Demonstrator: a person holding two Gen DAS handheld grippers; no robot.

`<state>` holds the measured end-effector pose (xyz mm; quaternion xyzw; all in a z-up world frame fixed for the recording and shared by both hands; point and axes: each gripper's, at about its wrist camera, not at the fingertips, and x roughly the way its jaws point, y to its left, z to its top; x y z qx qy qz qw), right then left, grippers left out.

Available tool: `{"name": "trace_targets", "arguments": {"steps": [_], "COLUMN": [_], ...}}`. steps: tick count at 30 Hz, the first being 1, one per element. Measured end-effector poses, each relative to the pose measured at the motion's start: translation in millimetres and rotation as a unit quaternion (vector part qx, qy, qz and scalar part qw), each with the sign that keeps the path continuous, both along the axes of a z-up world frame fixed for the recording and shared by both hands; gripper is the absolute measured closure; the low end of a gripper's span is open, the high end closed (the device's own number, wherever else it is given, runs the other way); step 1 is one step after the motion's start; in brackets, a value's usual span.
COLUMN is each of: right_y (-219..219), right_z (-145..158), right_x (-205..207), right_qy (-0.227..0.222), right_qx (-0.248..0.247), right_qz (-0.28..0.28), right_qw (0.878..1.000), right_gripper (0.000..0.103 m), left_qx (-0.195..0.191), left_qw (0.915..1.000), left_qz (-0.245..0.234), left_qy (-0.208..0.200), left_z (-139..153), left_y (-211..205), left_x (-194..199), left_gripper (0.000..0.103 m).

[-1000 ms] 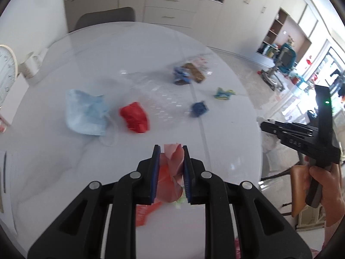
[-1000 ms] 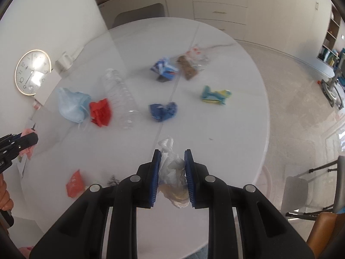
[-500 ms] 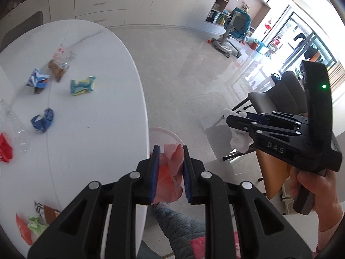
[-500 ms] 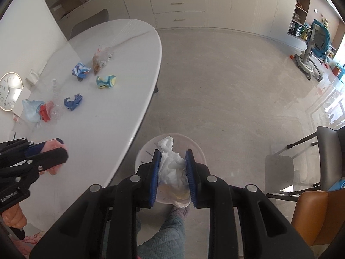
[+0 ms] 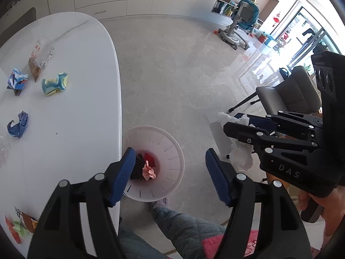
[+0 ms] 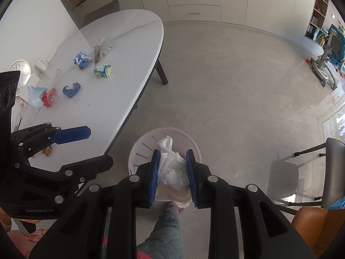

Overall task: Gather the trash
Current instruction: 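Open the left tool over the white bin to drop the pink paper while the right tool carries the tissue, then open the right tool to drop the white tissue into the bin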

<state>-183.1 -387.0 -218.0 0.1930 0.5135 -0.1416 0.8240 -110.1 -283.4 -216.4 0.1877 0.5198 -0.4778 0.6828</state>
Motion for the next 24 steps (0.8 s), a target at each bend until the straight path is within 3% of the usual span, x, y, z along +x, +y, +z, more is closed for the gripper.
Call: {"name": "trace_targets", "arguments": {"steps": [9, 16, 19, 24], "right_y": [19, 47, 56, 69], "right_z": [-23, -42, -41, -25], "right_x": [17, 39, 45, 55], "right_qy": [0.012, 0.024, 0.028, 0.025], "right_qx": [0.01, 0.011, 0.003, -0.013], "right_qz": [0.043, 0.072, 0.077, 0.075], "right_qw": [0.999, 0.997, 0.997, 0.997], "right_gripper": [0.073, 0.025, 0.016, 0.009], "left_qx": [-0.015, 0.006, 0.013, 0.017], "left_qw": [0.9951, 0.9778, 0.9696, 0.9597], "left_qz": [0.089, 0.195, 0.231, 0.268], "left_qy": [-0.04, -0.077, -0.08, -0.082], "left_z": [55, 81, 84, 90], "left_y": [61, 143, 174, 219], "left_x": [41, 87, 99, 118], "left_gripper": [0.013, 0.008, 0.008, 0.008]}}
